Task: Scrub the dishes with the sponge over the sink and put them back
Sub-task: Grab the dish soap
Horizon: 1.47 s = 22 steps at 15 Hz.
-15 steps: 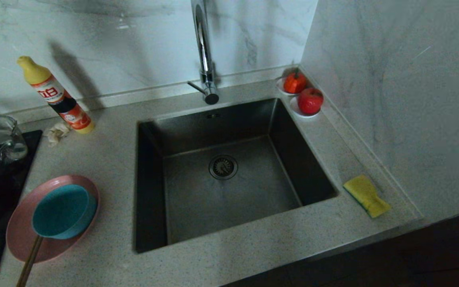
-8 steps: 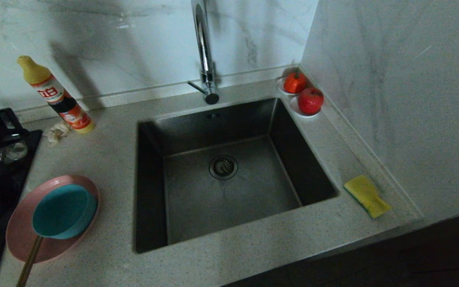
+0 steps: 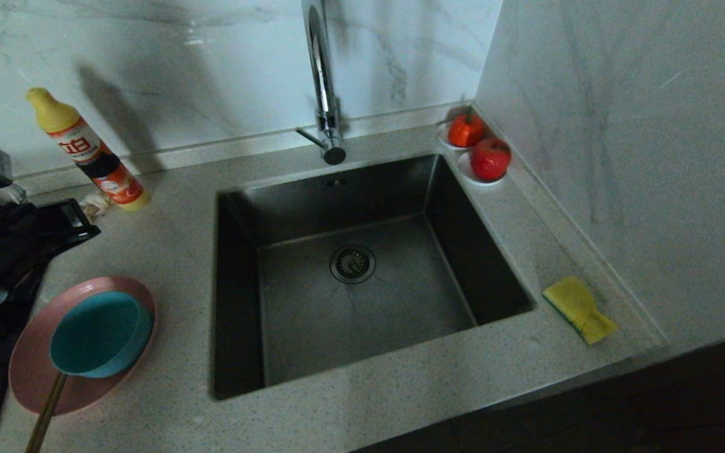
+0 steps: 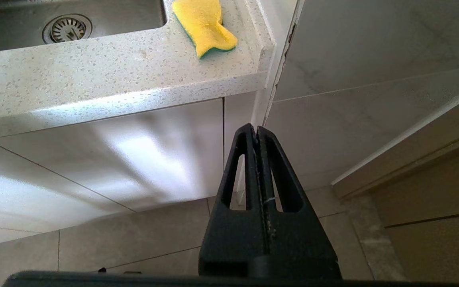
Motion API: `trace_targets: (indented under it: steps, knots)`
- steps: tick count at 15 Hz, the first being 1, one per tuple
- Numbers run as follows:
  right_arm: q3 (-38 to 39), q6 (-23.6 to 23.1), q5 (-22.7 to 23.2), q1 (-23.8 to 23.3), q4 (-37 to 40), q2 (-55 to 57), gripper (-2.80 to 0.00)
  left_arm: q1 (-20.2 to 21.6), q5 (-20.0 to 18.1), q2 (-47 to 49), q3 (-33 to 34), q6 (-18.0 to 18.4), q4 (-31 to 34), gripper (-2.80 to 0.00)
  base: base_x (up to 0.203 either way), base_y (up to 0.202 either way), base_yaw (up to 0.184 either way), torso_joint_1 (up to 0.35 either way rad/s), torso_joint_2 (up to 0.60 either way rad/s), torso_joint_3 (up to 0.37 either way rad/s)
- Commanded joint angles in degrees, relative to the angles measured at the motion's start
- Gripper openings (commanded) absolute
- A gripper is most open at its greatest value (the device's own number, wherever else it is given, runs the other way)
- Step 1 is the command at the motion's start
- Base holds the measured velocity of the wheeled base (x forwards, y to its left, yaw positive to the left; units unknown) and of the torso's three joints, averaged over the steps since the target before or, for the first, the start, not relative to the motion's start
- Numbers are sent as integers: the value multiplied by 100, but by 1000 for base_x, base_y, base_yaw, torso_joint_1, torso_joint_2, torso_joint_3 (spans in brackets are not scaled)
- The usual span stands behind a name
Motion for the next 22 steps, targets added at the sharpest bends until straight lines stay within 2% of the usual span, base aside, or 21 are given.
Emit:
trace_targets:
  steps: [1,3,4,7,9,10,13,15,22]
  knots:
    - [0,-1,-4,1,-4,-2,-280,-196,179,199,147,-236,3,-280,0,0,0,0,0,0]
    - [0,-1,-2,1,-4,-2,-280,-401,421,351,139,-274,25,-280,0,0,0,0,0,0]
    - [0,3,2,1,-4,-2,-280,-428,484,370,-19,-286,17,0,0,0,0,0,0,0]
    - [0,-1,1,1,-4,-2,-280,-537,573,479,-268,-368,-60,0,0,0,0,0,0,0]
    - [0,-1,-4,1,-4,-2,-280,-541,737,566,-440,-842,11,0,0,0,0,0,0,0]
    - [0,-1,-4,1,-4,-2,-280,-539,967,665,-542,-1057,66,0,0,0,0,0,0,0]
    - [0,-1,-4,1,-4,-2,-280,-497,1212,994,-975,-1327,292,0,0,0,0,0,0,0]
    - [0,7,-4,1,-4,-2,-280,-470,1342,1235,-1179,-1393,270,0,0,0,0,0,0,0]
    - [0,0,-4,1,-4,-2,-280,-471,1280,2069,-2182,-1381,315,0,0,0,0,0,0,0]
